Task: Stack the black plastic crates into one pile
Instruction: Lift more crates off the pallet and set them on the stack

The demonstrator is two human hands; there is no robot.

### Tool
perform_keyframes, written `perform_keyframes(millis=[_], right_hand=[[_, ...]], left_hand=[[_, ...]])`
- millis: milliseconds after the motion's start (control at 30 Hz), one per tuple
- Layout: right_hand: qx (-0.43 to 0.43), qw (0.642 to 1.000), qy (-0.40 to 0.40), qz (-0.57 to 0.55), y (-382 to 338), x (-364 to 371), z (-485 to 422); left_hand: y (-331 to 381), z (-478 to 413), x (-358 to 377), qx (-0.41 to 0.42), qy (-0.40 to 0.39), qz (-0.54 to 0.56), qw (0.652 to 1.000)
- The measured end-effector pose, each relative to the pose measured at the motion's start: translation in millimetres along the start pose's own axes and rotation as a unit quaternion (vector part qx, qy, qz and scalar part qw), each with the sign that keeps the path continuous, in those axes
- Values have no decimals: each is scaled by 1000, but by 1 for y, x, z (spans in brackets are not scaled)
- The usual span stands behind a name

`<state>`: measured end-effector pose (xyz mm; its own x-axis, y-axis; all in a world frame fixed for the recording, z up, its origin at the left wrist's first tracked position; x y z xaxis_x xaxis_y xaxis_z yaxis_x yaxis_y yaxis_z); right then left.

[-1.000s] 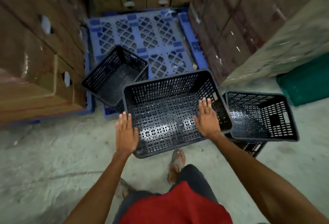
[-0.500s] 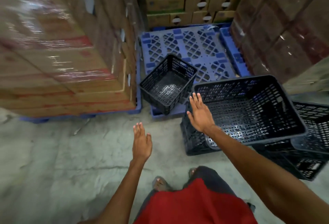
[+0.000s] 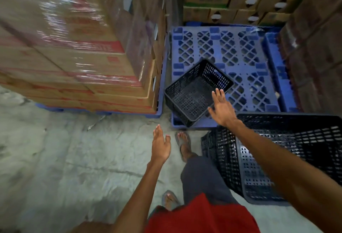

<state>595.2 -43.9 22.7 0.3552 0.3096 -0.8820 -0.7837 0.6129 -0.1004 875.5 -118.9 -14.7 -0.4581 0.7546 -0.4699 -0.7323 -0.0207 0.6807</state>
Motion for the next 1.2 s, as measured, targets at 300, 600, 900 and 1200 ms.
perform_keyframes(millis=[300, 600, 900, 1200], right_hand=[[50, 997, -52, -41, 83, 20, -224], [60, 997, -48, 0, 189, 98, -451], [174, 980, -31, -87, 280, 158, -553], [133, 985, -3, -109, 279, 102, -506]], left_hand=[[23, -195, 37, -210, -18, 103, 972], [-34, -390, 127, -403, 74, 301, 861], [-96, -437, 213, -475, 72, 339, 809], [-71, -423, 163, -396, 45, 360, 843]])
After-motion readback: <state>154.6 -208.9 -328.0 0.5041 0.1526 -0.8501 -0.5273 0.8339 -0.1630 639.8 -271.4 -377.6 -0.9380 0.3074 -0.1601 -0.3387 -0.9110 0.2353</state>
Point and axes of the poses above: each hand's wrist, its own z-axis away from the middle knuckle, its own x-axis out of the palm, y = z × x, the point moved 6 cm from there along -z, towards the middle knuckle, and after that the axes turned 6 degrees about -y, right-handed, at the moved point
